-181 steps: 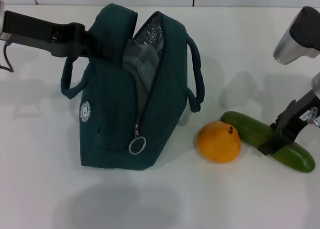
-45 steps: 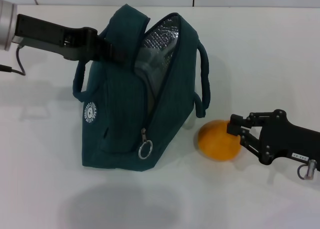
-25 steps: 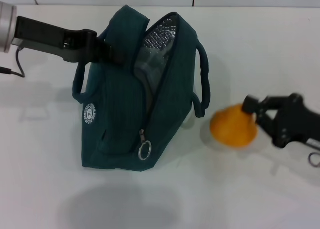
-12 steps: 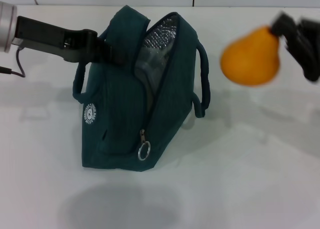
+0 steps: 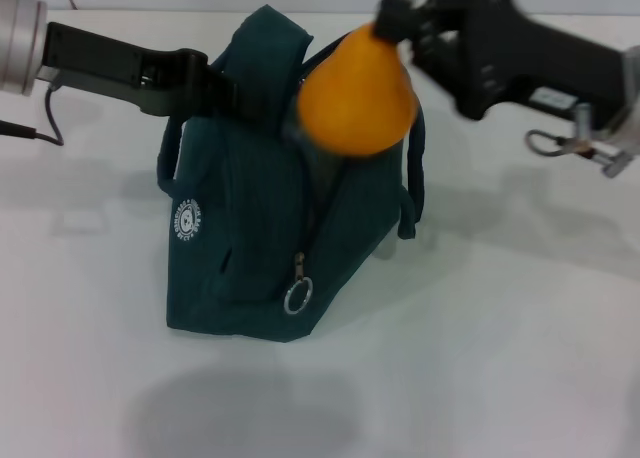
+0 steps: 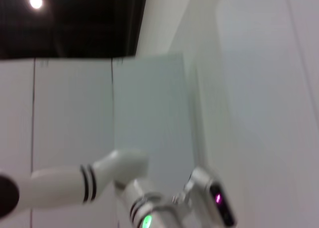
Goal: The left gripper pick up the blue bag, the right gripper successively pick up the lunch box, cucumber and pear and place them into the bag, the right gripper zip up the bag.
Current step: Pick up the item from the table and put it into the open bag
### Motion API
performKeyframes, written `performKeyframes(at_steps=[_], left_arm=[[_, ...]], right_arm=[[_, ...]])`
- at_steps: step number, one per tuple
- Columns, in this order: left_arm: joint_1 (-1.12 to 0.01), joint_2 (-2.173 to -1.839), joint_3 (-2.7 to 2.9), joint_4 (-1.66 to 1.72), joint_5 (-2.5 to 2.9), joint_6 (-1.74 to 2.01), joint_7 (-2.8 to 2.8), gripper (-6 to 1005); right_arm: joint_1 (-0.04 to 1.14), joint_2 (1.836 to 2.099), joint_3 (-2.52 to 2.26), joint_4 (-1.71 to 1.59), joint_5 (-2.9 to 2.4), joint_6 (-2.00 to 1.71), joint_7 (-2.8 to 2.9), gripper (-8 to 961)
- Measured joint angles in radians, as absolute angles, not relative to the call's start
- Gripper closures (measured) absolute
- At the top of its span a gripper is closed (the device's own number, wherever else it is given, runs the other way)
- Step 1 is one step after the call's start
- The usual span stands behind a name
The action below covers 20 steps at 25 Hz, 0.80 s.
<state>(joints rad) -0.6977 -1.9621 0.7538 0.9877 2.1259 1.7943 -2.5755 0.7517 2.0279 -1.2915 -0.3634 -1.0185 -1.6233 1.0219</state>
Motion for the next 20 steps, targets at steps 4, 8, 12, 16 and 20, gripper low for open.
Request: performKeyframes(at_steps=[4, 8, 12, 16, 20], left_arm=[[-0.715, -1.964, 0.753, 0.961, 2.125, 1.792, -2.572, 946], [-0.717, -1.964, 0.753, 0.953, 2.125, 1.79, -2.568, 946], [-0.717, -1.963, 0.753, 0.953, 2.126, 1.787, -2.567, 946], [-0.718, -1.96, 0.752, 0.953, 2.128, 1.785, -2.566, 946], [-0.714, -1.958, 0.752, 0.953, 2.128, 1.784, -2.566, 945]], right_arm=[[0.763, 2.028, -1.415, -0.363, -0.993, -1.54, 1.025, 834], [0.758, 2.028, -1.544, -0.364, -0.932, -1.457, 1.023, 825], [0.75, 2.028, -1.581, -0.369, -0.915, -1.431, 1.021, 816], [0.73, 2.028, -1.584, -0.373, -0.867, -1.426, 1.022, 807], [0.708, 2.028, -1.581, -0.376, -0.828, -1.426, 1.026, 797]])
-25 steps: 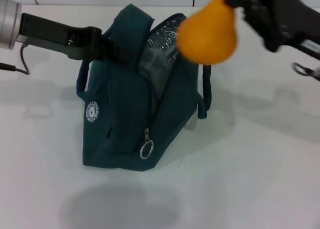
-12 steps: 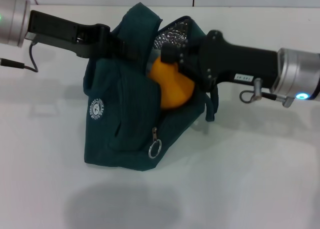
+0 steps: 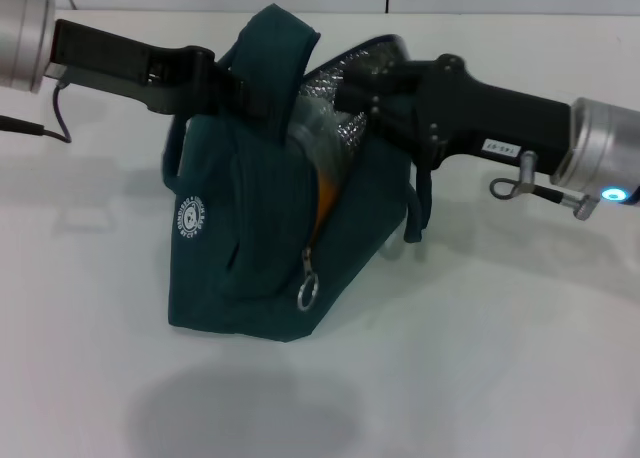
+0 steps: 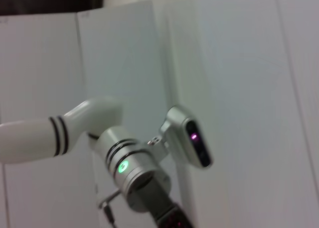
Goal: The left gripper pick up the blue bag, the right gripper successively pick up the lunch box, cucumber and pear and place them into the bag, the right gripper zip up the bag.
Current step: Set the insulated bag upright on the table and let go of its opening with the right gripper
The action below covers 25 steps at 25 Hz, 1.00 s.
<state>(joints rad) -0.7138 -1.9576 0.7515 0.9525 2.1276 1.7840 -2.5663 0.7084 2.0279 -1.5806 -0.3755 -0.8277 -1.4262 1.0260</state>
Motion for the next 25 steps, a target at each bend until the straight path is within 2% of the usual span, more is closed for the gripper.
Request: performKeyframes(at_steps=[6, 12, 15, 17, 23, 25], left_arm=[[-0.711, -1.955, 0.752, 0.952, 2.129, 1.784, -2.566, 945], [-0.7, -1.95, 0.752, 0.953, 2.126, 1.784, -2.566, 945], [-0.698, -1.95, 0.752, 0.958, 2.125, 1.785, -2.566, 945], [-0.699, -1.95, 0.752, 0.959, 2.125, 1.785, -2.566, 945], [-0.707, -1.951, 0.755, 0.959, 2.125, 1.785, -2.566, 944], [-0.707, -1.953, 0.755, 0.96, 2.124, 1.786, -2.566, 944]], right_arm=[[0.648, 2.023, -1.576, -0.377, -0.739, -1.433, 1.035, 693], [0.518, 2.013, -1.575, -0.365, -0.543, -1.432, 1.246, 571], [0.473, 2.01, -1.575, -0.334, -0.493, -1.423, 1.424, 438], [0.468, 2.01, -1.575, -0.294, -0.484, -1.408, 1.538, 350], [0.513, 2.018, -1.616, -0.2, -0.505, -1.327, 1.854, 216], [0.524, 2.021, -1.635, -0.201, -0.507, -1.309, 1.898, 215]])
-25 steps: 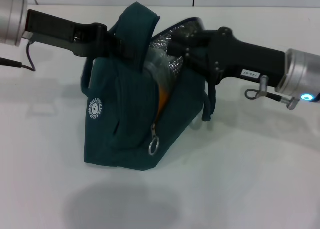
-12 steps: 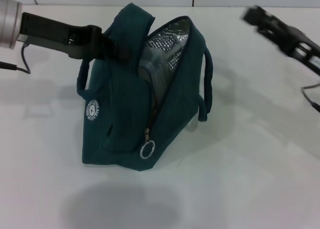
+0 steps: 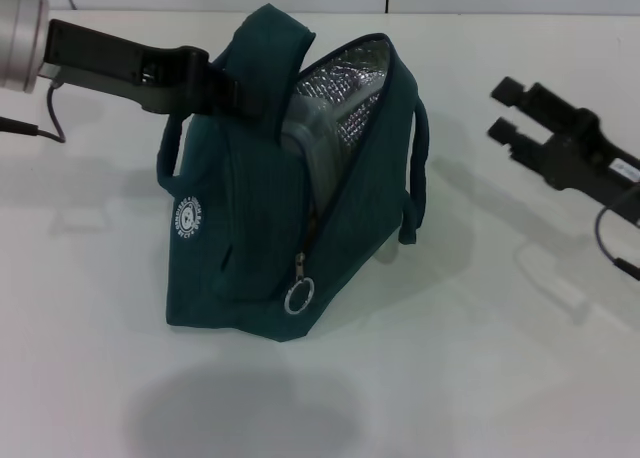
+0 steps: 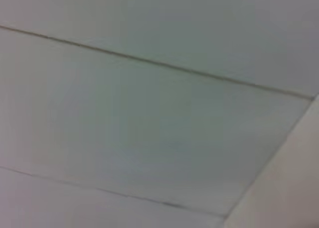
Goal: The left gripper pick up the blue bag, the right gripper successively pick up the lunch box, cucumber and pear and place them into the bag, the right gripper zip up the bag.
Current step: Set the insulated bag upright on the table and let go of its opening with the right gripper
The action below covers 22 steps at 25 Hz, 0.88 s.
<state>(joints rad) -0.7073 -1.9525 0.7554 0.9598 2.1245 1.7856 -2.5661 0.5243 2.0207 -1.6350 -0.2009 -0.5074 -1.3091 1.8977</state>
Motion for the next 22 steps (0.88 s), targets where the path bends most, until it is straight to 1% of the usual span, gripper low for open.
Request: performKeyframes(at_steps=[10, 22], left_arm=[[-0.716, -1.959, 0.758, 0.955, 2.124, 1.785, -2.556, 944], [-0.714, -1.962, 0.758, 0.953, 2.125, 1.784, -2.551, 943]], right_arm=[[0.629, 2.028, -1.847, -0.225, -0.501, -1.237, 2.023, 211], [0.627, 2.028, -1.873, -0.272, -0.497, -1.262, 2.054, 208]])
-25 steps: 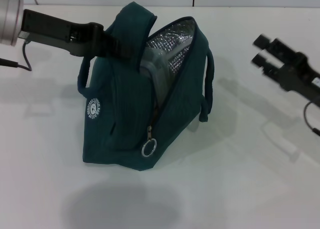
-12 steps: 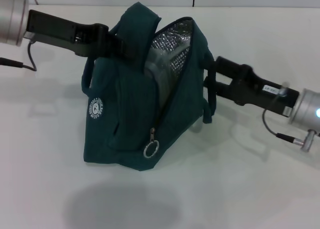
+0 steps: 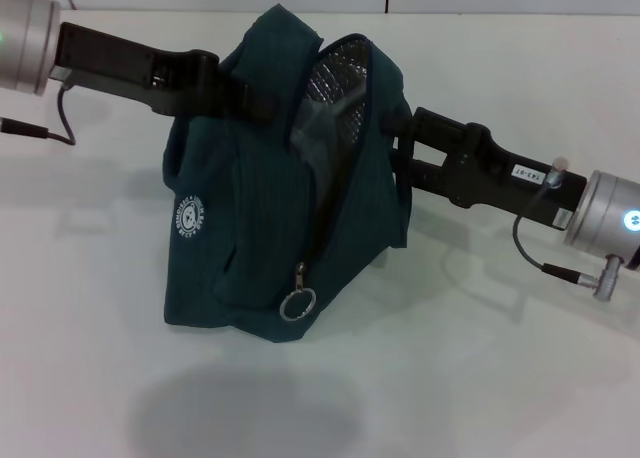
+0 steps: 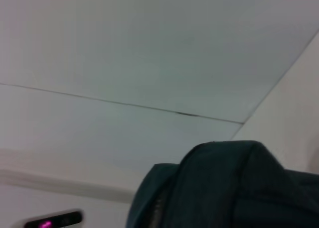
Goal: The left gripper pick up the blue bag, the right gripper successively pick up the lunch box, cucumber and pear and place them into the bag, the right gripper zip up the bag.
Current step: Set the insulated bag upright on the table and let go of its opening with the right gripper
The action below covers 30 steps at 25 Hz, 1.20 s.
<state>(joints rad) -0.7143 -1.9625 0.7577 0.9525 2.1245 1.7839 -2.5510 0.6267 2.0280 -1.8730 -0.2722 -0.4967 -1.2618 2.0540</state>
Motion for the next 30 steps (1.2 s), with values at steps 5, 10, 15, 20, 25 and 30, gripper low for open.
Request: performKeyframes(at_steps=[5, 10, 15, 20, 25, 30], left_arm=[[-0.713, -1.962, 0.758, 0.953, 2.127, 1.785, -2.551, 943], [-0.716, -1.965, 0.761, 0.953, 2.129, 1.786, -2.551, 943], [-0.718, -1.969, 0.782, 0.955, 2.128, 1.788, -2.551, 943], [-0.719, -1.971, 0.784, 0.955, 2.127, 1.789, -2.551, 942], [-0.719, -1.971, 0.784, 0.956, 2.125, 1.789, -2.55, 942], [-0.716, -1.971, 0.784, 0.957, 2.124, 1.79, -2.549, 942]], right_arm=[[0.622, 2.027, -1.868, -0.273, -0.494, -1.297, 2.065, 211], [0.618, 2.027, -1.867, -0.271, -0.481, -1.302, 2.066, 213], [0.622, 2.025, -1.869, -0.266, -0.479, -1.298, 2.067, 216], [0.626, 2.022, -1.874, -0.267, -0.489, -1.297, 2.046, 219], [0.62, 2.017, -1.872, -0.264, -0.49, -1.301, 1.991, 249], [0.616, 2.018, -1.868, -0.263, -0.491, -1.299, 1.98, 387]])
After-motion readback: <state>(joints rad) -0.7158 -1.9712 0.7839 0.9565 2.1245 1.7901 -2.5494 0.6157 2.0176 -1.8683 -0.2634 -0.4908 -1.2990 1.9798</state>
